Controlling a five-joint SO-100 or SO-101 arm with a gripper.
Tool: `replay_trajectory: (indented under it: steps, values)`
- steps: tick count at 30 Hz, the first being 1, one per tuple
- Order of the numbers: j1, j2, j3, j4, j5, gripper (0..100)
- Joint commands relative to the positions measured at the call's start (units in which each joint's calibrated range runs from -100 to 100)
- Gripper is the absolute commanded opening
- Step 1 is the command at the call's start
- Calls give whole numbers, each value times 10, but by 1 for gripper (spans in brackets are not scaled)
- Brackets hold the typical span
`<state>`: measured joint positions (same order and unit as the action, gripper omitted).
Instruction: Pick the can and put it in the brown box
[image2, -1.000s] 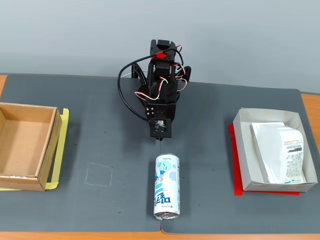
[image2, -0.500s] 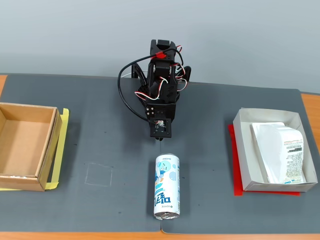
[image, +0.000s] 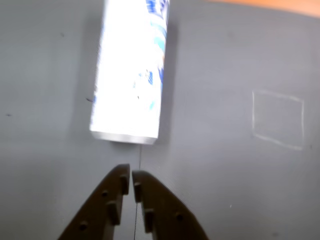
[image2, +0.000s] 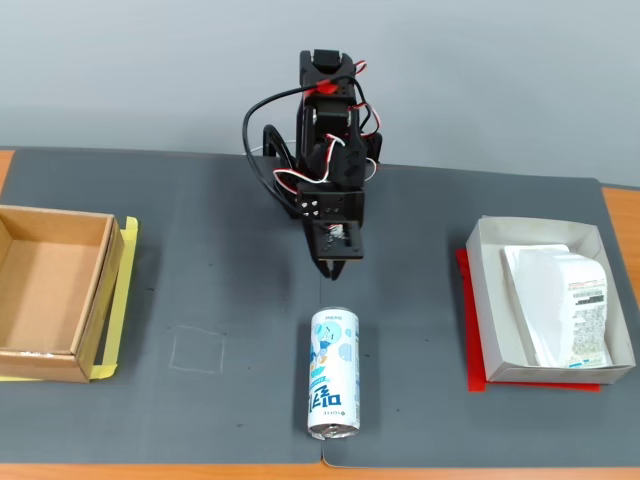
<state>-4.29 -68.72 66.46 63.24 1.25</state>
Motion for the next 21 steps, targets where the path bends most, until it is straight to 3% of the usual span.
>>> replay_trajectory:
  steps: [1,11,21]
  values:
    - [-22,95,-116,-10,-3,1]
    - [-32,358,-348,-10,-47,2]
    - [-34,555,-503,-10,-47,2]
